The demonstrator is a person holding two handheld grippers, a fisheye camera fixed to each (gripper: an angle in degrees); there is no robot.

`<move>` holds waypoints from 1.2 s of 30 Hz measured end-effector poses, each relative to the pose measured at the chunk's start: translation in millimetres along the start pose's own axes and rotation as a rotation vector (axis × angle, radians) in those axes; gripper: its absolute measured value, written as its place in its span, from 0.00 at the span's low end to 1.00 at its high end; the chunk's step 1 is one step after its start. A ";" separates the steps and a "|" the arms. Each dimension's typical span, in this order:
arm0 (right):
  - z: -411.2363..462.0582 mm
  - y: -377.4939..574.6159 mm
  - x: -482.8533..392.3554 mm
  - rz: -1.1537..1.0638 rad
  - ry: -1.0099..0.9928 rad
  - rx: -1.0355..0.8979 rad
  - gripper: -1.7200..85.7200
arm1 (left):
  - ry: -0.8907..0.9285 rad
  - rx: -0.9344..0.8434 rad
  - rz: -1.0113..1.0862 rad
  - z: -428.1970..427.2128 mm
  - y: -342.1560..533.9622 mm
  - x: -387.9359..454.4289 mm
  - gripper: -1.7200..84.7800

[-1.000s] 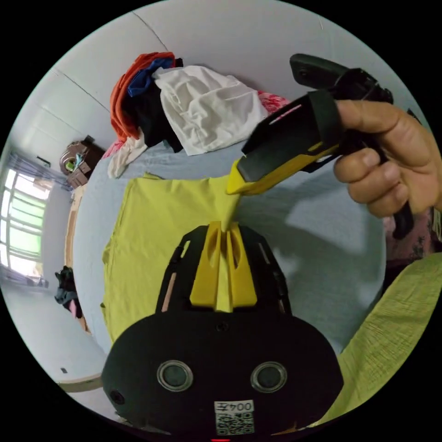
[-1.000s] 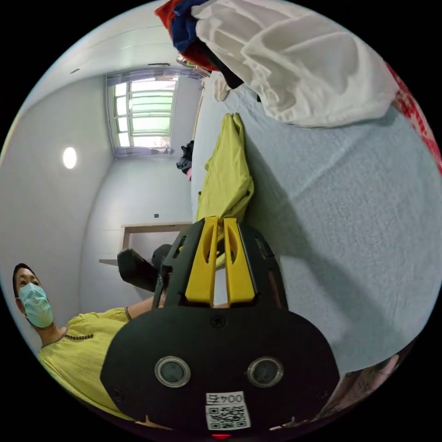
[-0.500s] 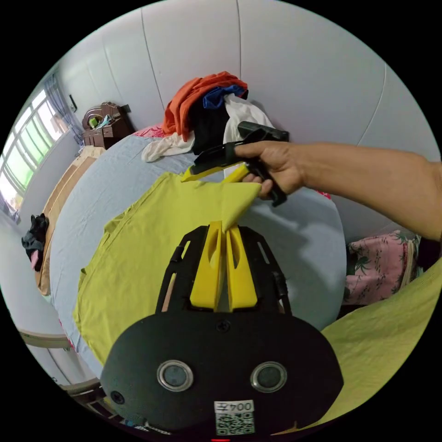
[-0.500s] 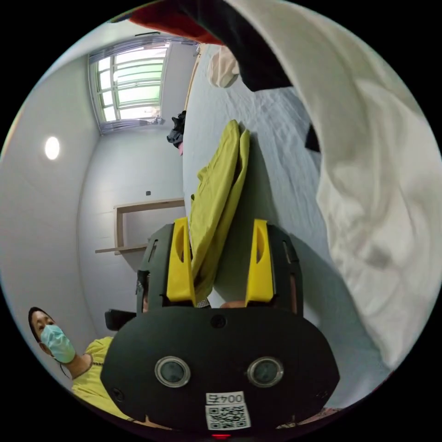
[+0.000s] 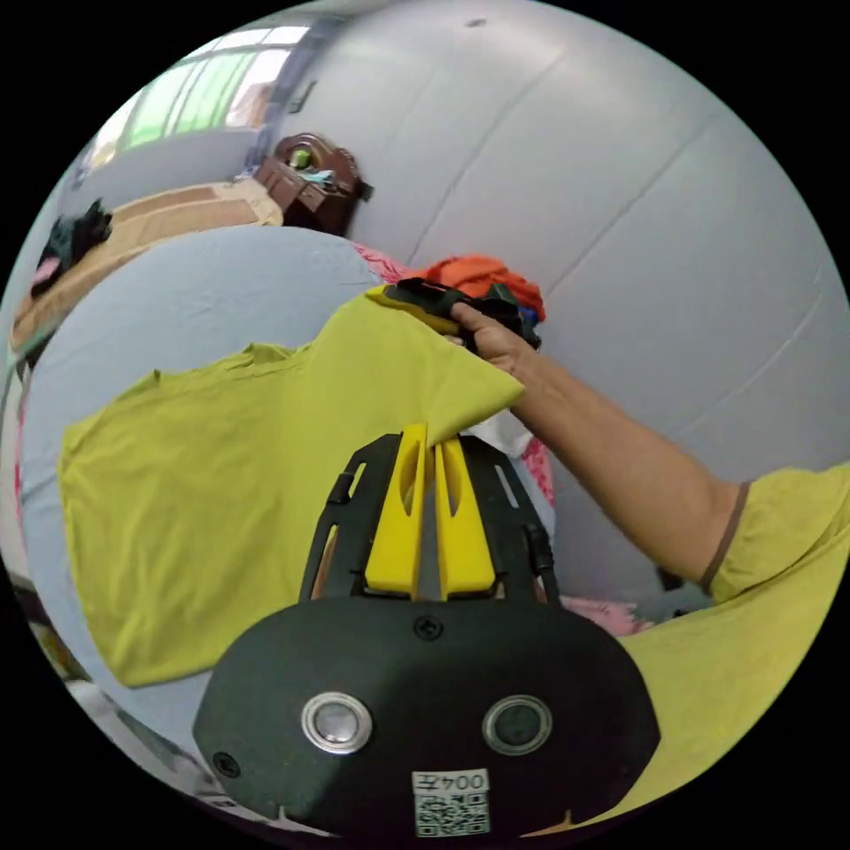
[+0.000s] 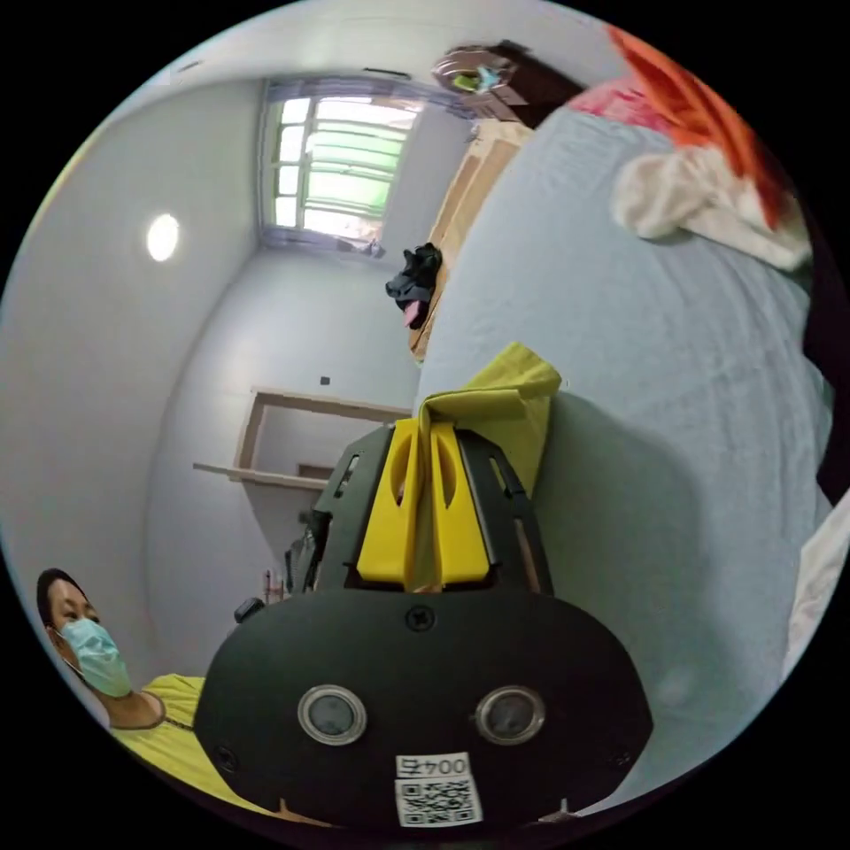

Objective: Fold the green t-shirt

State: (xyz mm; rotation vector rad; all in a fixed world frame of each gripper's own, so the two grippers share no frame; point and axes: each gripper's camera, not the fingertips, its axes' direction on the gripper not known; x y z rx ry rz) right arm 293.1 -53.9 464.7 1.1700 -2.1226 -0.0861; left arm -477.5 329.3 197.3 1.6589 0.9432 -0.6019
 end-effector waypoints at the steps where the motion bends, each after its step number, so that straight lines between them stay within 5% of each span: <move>1: 30.1 1.6 -27.8 -0.041 0.015 -0.013 0.05 | 0.022 0.024 -0.036 -20.0 -1.6 -12.5 0.03; 9: 274.3 49.0 -140.6 -0.170 0.083 -0.121 0.03 | 0.160 0.236 -0.447 -257.0 27.6 -194.3 0.03; 18: 534.0 129.1 -159.9 -0.243 0.344 -0.322 0.03 | 0.370 0.354 -0.860 -369.6 84.3 -342.1 0.03; 36: 740.5 243.7 -201.7 -0.360 0.587 -0.540 0.05 | 0.500 0.390 -1.050 -529.7 35.2 -340.4 0.04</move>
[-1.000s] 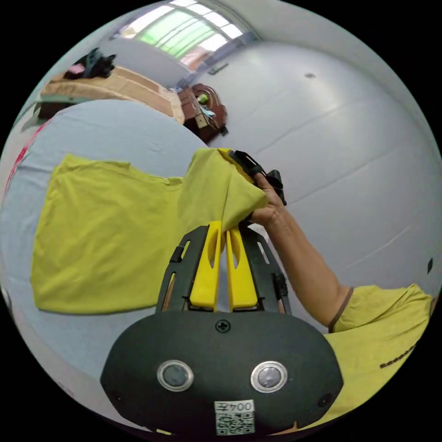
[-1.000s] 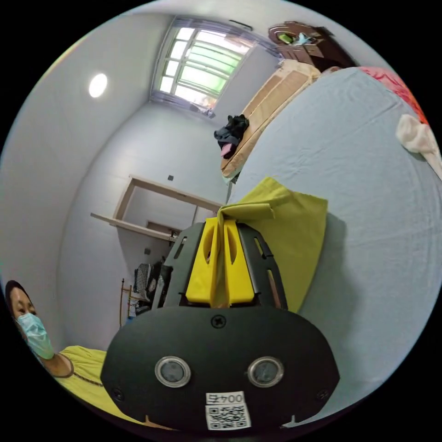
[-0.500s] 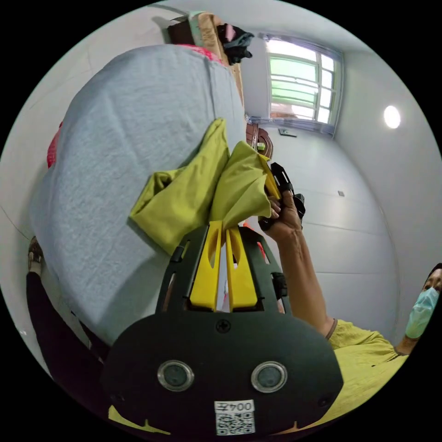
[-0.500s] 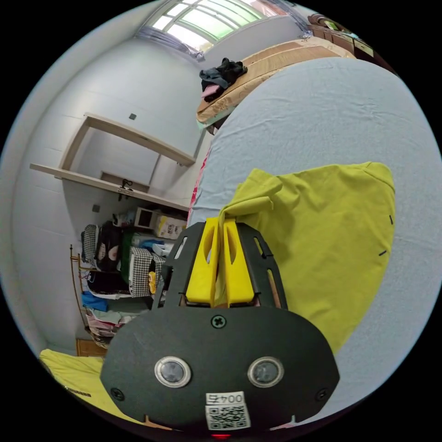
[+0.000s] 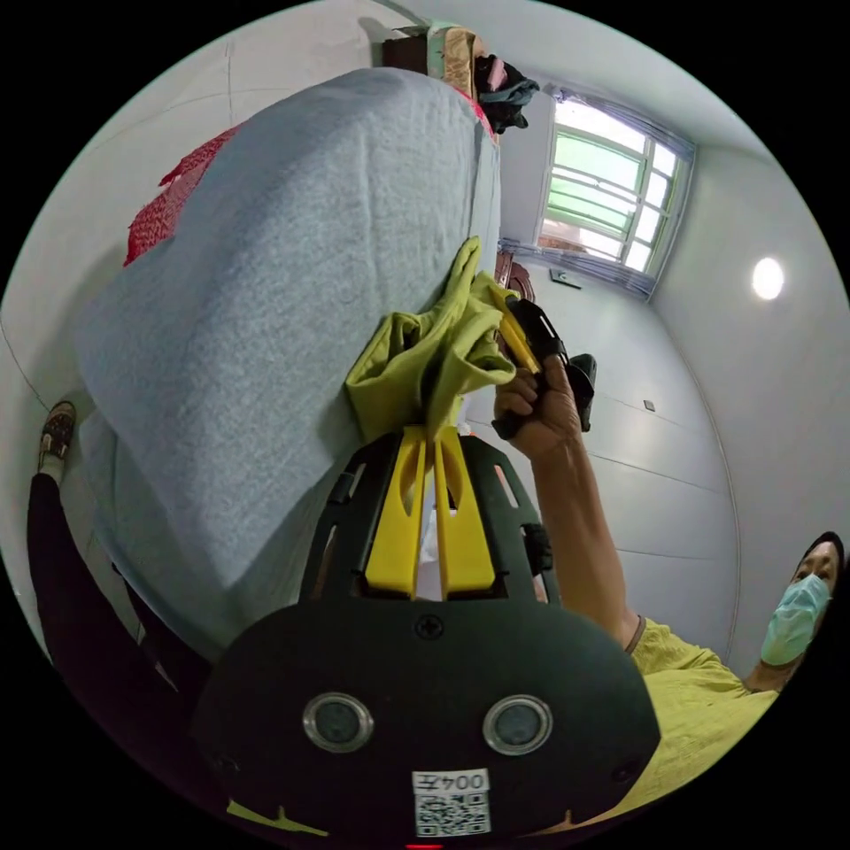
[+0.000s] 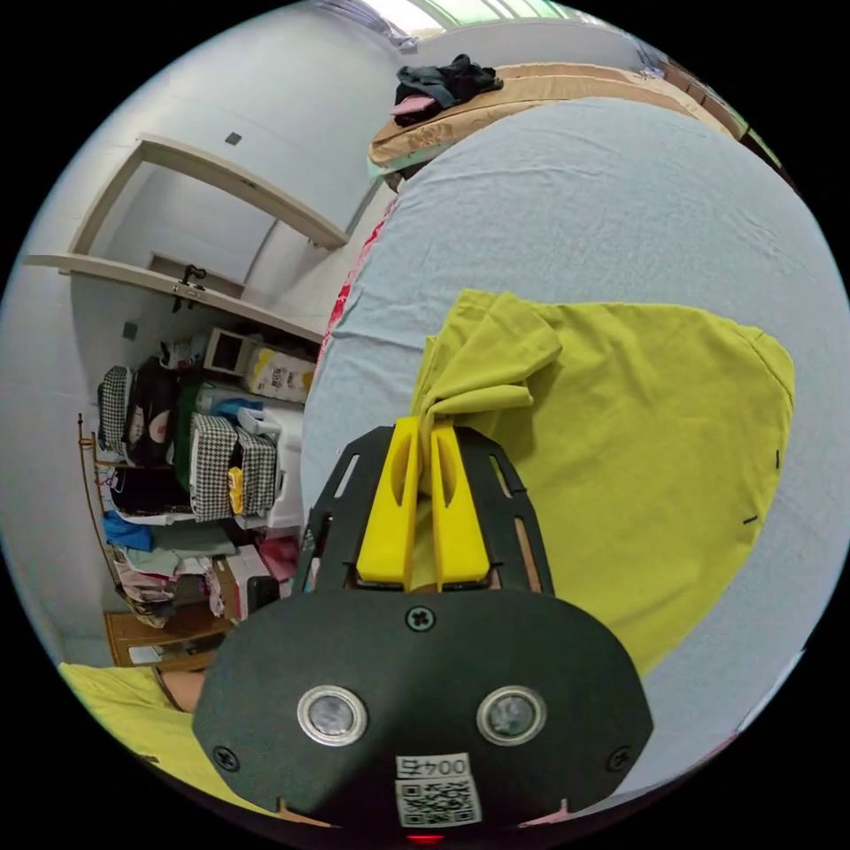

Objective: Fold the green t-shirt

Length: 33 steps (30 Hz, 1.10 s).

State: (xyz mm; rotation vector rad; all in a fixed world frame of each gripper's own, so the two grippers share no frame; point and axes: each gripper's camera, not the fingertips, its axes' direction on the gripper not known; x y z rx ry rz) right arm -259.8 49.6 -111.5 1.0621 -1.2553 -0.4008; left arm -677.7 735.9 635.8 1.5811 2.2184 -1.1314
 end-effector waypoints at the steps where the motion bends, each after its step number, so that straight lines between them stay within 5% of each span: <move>1: -1.9 3.4 -13.8 -0.025 0.015 0.011 0.06 | 0.003 0.001 -0.001 -2.2 1.0 5.0 0.04; 8: -122.0 151.8 -79.4 -0.277 0.178 0.393 0.09 | 0.012 -0.005 0.049 -37.4 7.0 70.0 0.04; 17: -48.1 399.4 -110.5 -0.191 0.516 0.209 0.13 | -0.042 -0.056 0.100 -62.3 20.3 144.3 0.03; 33: 15.5 442.6 -175.3 -0.329 0.728 0.163 0.11 | -0.136 -0.114 0.129 -36.4 59.6 228.1 0.03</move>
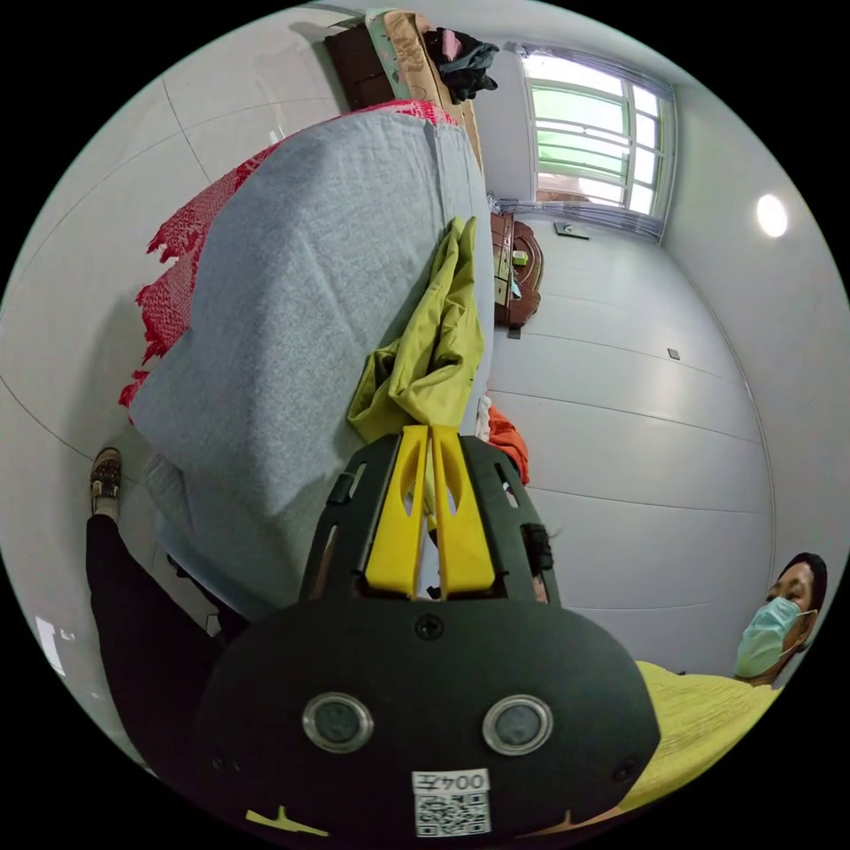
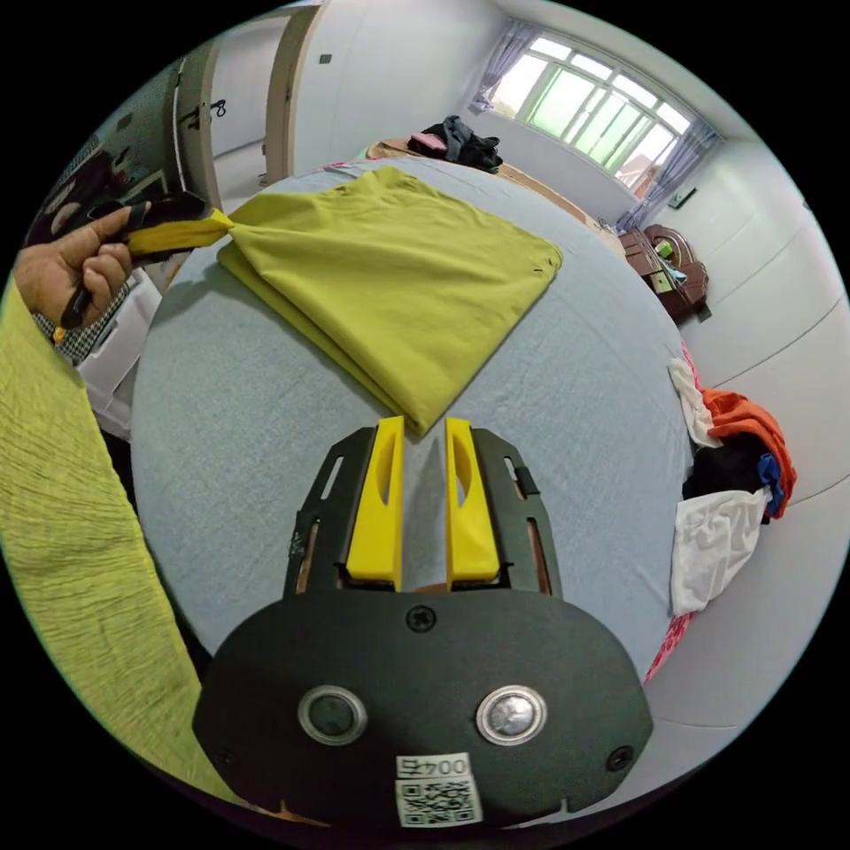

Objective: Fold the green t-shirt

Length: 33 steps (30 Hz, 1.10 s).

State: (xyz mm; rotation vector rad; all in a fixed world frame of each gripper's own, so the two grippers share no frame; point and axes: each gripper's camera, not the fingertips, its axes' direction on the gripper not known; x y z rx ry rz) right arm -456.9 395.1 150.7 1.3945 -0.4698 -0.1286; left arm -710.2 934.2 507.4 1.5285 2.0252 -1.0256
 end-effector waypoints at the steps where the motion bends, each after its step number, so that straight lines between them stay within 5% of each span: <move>1: -0.5 0.9 -4.1 -0.024 0.012 -0.006 0.11 | 0.000 0.000 -0.001 1.2 1.2 2.0 0.03; 16: -23.5 19.1 -2.8 -0.173 0.141 0.041 0.04 | 0.041 0.015 -0.035 39.9 36.0 40.0 0.03; 23: 3.5 48.1 92.2 0.198 -0.163 0.029 0.02 | -0.038 0.002 -0.068 70.7 60.1 33.8 0.03; 33: 17.3 49.1 175.9 0.310 -0.337 -0.101 0.06 | -0.047 0.010 -0.040 76.1 83.1 29.8 0.02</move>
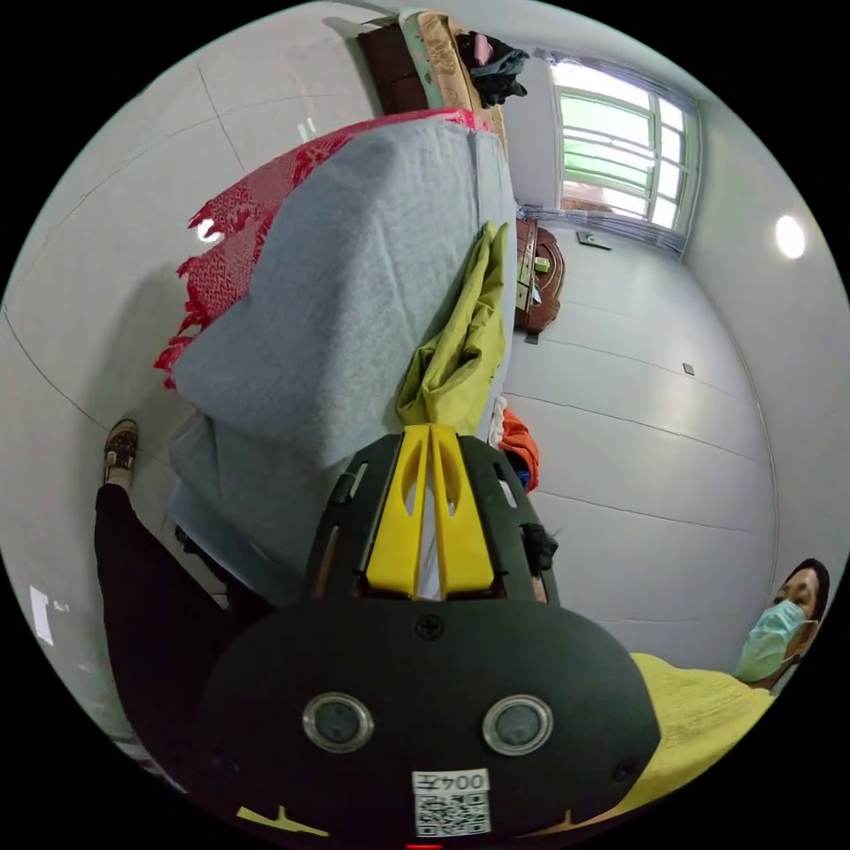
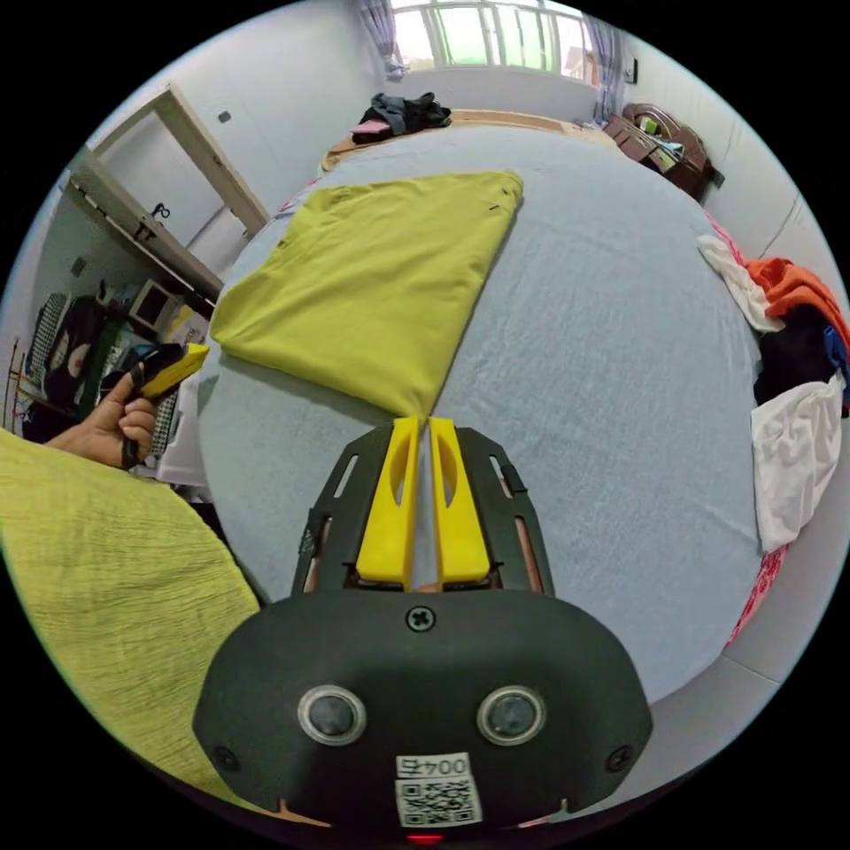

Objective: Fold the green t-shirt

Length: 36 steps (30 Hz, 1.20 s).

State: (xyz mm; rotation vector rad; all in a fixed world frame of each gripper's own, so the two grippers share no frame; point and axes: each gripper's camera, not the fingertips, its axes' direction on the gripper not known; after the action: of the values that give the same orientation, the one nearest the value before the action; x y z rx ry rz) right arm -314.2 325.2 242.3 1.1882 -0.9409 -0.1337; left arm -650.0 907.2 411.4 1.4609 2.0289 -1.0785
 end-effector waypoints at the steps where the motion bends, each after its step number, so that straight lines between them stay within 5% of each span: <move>1: -7.5 -8.3 5.9 -0.018 -0.006 -0.005 0.08 | -0.003 0.004 0.013 -1.4 1.1 2.6 0.02; 7: 10.0 -63.8 27.8 -0.036 -0.091 -0.081 0.15 | -0.111 0.008 0.177 8.3 -6.0 31.1 0.03; 12: 65.0 -85.0 47.8 -0.006 -0.038 -0.251 0.16 | -0.295 -0.126 0.400 51.7 -1.8 47.2 0.04; 21: 98.4 -113.0 56.0 -0.049 0.074 -0.349 0.16 | -0.358 -0.246 0.570 107.4 4.7 48.0 0.10; 36: 126.2 -129.4 89.9 -0.028 0.076 -0.367 0.15 | -0.266 -0.249 0.400 144.0 -35.2 -6.1 0.05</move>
State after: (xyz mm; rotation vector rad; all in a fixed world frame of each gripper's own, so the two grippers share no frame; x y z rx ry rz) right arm -295.8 130.7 191.5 0.8607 -0.7924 -0.2699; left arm -695.3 785.5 339.5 1.4254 1.5394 -0.7756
